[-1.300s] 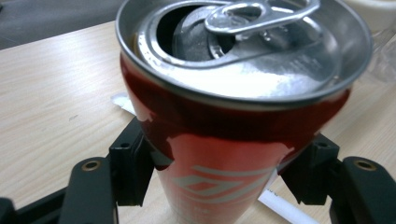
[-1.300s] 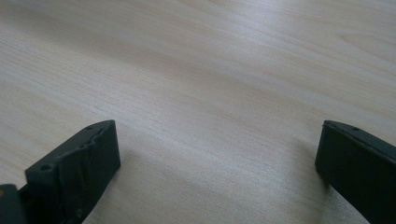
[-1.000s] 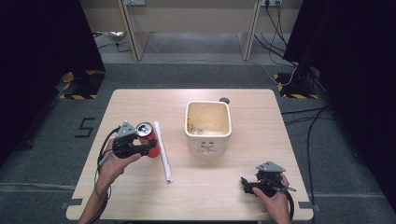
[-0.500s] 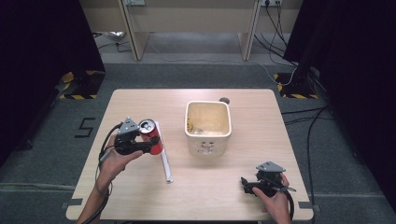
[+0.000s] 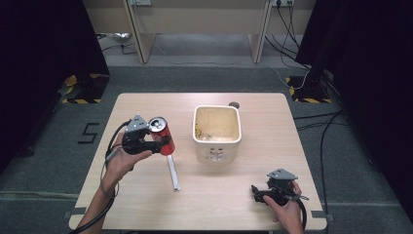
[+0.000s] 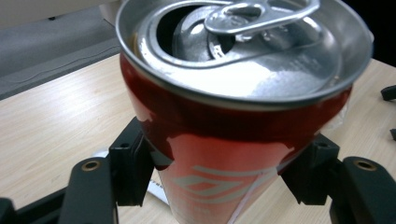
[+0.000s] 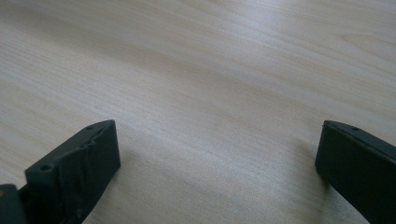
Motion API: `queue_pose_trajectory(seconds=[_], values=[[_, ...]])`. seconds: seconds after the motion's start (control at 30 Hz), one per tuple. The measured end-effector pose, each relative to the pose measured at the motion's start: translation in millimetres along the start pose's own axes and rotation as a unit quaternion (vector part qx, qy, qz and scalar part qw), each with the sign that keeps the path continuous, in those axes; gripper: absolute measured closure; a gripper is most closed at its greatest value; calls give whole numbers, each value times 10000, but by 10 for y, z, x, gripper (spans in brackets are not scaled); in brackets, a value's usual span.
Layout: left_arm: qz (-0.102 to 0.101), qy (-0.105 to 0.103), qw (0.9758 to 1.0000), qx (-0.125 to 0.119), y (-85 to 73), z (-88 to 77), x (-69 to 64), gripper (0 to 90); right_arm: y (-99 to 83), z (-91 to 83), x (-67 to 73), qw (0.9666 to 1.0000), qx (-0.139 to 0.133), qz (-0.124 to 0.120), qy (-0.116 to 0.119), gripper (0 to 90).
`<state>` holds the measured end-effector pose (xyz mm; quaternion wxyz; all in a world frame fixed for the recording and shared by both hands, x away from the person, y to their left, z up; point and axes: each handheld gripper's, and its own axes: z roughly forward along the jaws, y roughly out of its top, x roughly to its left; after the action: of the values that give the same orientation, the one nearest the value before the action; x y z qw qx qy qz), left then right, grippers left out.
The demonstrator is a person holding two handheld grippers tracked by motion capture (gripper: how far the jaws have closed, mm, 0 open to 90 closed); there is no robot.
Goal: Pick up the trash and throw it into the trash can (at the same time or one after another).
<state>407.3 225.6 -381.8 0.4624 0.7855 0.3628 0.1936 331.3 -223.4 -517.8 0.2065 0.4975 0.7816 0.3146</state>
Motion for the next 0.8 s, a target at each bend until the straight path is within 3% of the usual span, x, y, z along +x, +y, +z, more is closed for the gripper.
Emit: queue_pose_trajectory(seconds=[0.27,0.8], values=[[46,-144,9999,-21,140,9,-13,342,0,0,0,10000,-1,-1,0,2],[206,-169,9996,-70,375,30,-43,342,0,0,-1,10000,-1,-12,0,3]])
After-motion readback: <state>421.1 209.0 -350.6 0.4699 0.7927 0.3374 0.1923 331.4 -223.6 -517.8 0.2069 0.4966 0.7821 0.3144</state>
